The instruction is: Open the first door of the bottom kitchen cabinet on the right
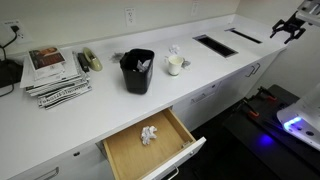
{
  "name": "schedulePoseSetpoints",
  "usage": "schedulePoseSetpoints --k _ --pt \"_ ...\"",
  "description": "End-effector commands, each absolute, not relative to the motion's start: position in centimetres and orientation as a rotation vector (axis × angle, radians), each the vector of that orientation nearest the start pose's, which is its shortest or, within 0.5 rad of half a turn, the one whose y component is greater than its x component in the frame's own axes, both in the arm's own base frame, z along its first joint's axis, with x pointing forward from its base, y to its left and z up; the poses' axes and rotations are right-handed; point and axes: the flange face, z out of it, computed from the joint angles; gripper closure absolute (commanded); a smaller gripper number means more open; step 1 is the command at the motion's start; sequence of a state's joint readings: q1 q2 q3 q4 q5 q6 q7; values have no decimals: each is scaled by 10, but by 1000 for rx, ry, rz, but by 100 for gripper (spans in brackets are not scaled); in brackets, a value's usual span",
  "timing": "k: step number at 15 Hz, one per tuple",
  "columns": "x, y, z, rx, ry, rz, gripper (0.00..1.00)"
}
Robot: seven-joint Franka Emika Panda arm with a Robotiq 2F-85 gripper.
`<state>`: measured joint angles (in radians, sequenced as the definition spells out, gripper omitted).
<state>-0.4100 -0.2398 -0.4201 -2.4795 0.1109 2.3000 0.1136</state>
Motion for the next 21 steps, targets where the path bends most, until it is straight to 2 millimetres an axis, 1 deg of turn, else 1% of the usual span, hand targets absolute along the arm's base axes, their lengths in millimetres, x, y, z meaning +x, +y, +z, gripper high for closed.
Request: schedulePoseSetpoints --k 1,4,6,7,8,9,11,15,16,18,21 --pt "274 -363 344 -2436 1678 -77 0" --pt "239 -386 304 -2270 1843 -19 0" --pt "220 -397 282 -2147 1950 9 0" --pt "215 -399 274 -2083 1998 22 0" --pt "221 -397 270 -2024 2050 44 0" --pt "215 -397 278 -2121 1952 34 0" --pt "215 -397 267 -2068 2008 70 0" --pt "218 -396 266 -2053 2027 78 0" --pt "213 -405 265 -1993 2061 103 0" --pt "196 -421 261 -1894 2109 115 0" --pt "160 -451 246 -1659 2188 131 0"
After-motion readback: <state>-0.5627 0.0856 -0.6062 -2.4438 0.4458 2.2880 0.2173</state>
